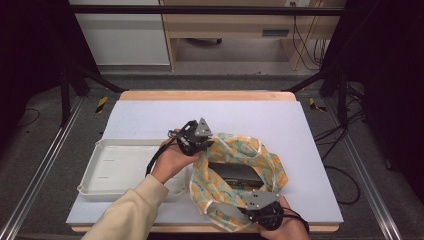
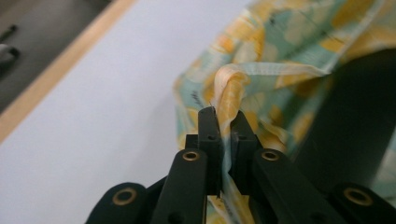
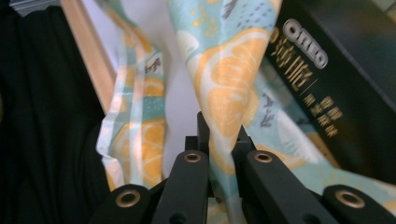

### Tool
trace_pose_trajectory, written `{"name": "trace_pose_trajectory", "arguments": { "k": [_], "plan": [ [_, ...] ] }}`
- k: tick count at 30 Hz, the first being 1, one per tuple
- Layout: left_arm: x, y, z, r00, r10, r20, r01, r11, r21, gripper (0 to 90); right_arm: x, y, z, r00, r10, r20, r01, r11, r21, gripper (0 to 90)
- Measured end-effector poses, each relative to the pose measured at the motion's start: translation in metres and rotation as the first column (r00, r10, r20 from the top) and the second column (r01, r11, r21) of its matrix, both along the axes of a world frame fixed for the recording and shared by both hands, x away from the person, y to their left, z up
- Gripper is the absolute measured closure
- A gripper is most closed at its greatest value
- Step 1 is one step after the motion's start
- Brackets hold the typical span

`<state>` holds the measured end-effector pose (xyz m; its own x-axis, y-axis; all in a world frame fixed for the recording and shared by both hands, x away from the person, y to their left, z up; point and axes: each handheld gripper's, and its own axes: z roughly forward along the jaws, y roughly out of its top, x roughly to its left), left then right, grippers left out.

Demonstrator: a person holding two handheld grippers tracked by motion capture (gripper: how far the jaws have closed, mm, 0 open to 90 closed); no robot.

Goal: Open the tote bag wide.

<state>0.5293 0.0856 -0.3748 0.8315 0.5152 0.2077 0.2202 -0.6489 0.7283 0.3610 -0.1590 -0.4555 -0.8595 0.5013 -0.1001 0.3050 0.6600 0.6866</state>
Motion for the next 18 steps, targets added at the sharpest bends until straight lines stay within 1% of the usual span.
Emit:
{"name": "trace_pose_trajectory", "arguments": {
  "k": [1, 2, 3, 5, 6, 8, 9, 10, 11, 13, 14, 15, 16, 17, 18],
  "plan": [
    [0.001, 0.003, 0.002, 0.9999, 0.013, 0.008, -0.013, 0.9998, -0.013, 88.2, -0.003, -0.002, -0.001, 1.0000, 0.003, -0.004, -0.003, 1.0000, -0.009, 89.7],
    [0.000, 0.005, 0.003, 0.9996, 0.023, 0.013, -0.023, 0.9990, -0.038, 88.2, -0.003, -0.002, -0.001, 1.0000, 0.003, -0.004, -0.003, 1.0000, -0.009, 89.7],
    [0.000, 0.007, 0.003, 0.9994, 0.029, 0.016, -0.028, 0.9982, -0.053, 88.2, -0.004, -0.003, -0.002, 1.0000, 0.003, -0.008, -0.003, 1.0000, -0.005, 89.6],
    [-0.001, 0.010, 0.003, 0.9998, 0.017, -0.011, -0.018, 0.9969, -0.077, 88.0, -0.005, -0.005, -0.002, 1.0000, -0.001, -0.008, 0.001, 1.0000, 0.000, 87.3],
    [-0.002, 0.011, 0.003, 0.9998, 0.010, -0.018, -0.012, 0.9953, -0.096, 88.0, -0.005, -0.006, -0.002, 1.0000, -0.002, -0.007, 0.002, 1.0000, 0.007, 83.9],
    [-0.006, 0.013, 0.003, 0.9998, -0.006, -0.021, 0.004, 0.9950, -0.100, 87.9, -0.006, -0.009, 0.002, 0.9997, -0.024, 0.006, 0.024, 0.9993, 0.030, 73.3],
    [-0.008, 0.013, 0.002, 0.9998, -0.008, -0.020, 0.006, 0.9948, -0.102, 87.9, -0.005, -0.011, 0.004, 0.9991, -0.039, 0.015, 0.039, 0.9985, 0.039, 66.2],
    [-0.009, 0.014, 0.002, 0.9997, -0.014, -0.022, 0.011, 0.9946, -0.103, 87.8, -0.005, -0.015, 0.010, 0.9971, -0.072, 0.026, 0.070, 0.9960, 0.056, 54.1],
    [-0.011, 0.014, 0.002, 0.9996, -0.018, -0.023, 0.016, 0.9942, -0.106, 87.8, -0.005, -0.015, 0.010, 0.9971, -0.072, 0.026, 0.070, 0.9960, 0.056, 54.1],
    [-0.013, 0.015, 0.002, 0.9996, -0.023, -0.017, 0.021, 0.9938, -0.109, 87.8, -0.005, -0.022, 0.017, 0.9944, -0.099, 0.039, 0.096, 0.9928, 0.073, 44.4],
    [-0.014, 0.016, 0.003, 0.9993, -0.030, -0.022, 0.027, 0.9928, -0.117, 87.7, -0.006, -0.025, 0.020, 0.9924, -0.113, 0.048, 0.109, 0.9904, 0.085, 40.3],
    [-0.015, 0.017, 0.004, 0.9991, -0.033, -0.027, 0.029, 0.9910, -0.130, 87.7, -0.006, -0.029, 0.023, 0.9905, -0.125, 0.056, 0.119, 0.9878, 0.100, 38.2],
    [-0.015, 0.018, 0.005, 0.9989, -0.036, -0.032, 0.030, 0.9881, -0.151, 87.7, -0.006, -0.033, 0.026, 0.9889, -0.139, 0.052, 0.133, 0.9847, 0.113, 35.8],
    [-0.016, 0.019, 0.007, 0.9988, -0.038, -0.032, 0.032, 0.9865, -0.161, 87.8, -0.006, -0.036, 0.029, 0.9871, -0.151, 0.053, 0.144, 0.9818, 0.124, 33.8],
    [-0.018, 0.019, 0.009, 0.9988, -0.041, -0.026, 0.036, 0.9860, -0.163, 88.0, -0.006, -0.042, 0.036, 0.9835, -0.171, 0.057, 0.161, 0.9755, 0.150, 33.2]
  ]
}}
